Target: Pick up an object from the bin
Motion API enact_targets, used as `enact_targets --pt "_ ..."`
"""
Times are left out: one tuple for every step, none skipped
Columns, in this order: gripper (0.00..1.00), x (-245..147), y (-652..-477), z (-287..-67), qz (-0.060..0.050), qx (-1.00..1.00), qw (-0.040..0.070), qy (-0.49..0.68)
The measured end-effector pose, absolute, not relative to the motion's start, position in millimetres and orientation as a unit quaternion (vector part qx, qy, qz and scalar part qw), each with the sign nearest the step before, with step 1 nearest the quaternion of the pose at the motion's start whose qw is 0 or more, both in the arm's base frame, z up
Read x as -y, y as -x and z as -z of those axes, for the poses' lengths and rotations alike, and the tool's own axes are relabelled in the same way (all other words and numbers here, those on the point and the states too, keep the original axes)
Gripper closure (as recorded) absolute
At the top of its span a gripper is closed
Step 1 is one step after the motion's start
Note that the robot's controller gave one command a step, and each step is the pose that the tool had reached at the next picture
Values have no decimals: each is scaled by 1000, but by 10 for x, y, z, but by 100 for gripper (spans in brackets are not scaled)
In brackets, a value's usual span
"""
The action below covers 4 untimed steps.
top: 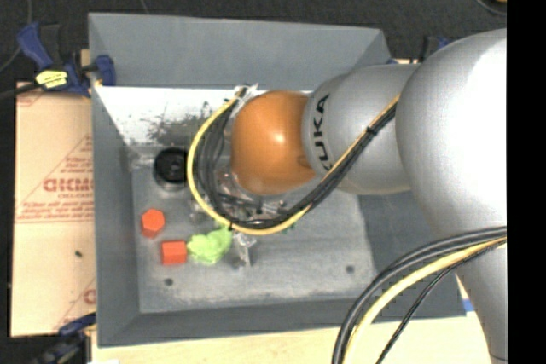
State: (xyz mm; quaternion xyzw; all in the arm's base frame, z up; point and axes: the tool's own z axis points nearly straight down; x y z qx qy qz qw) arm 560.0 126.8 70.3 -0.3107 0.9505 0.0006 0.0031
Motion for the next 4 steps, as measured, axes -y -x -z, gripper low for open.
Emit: enact_targets --pt "100 -1295 -5610 -712 -1 -898 6 439" --pt "100 -1295 -5610 -713 -1 -897 6 441" --pt "100 -1292 -5592 -763 -1 -898 3 441" --pt "100 -1290 -5582 -960 -2 -898 1 440"
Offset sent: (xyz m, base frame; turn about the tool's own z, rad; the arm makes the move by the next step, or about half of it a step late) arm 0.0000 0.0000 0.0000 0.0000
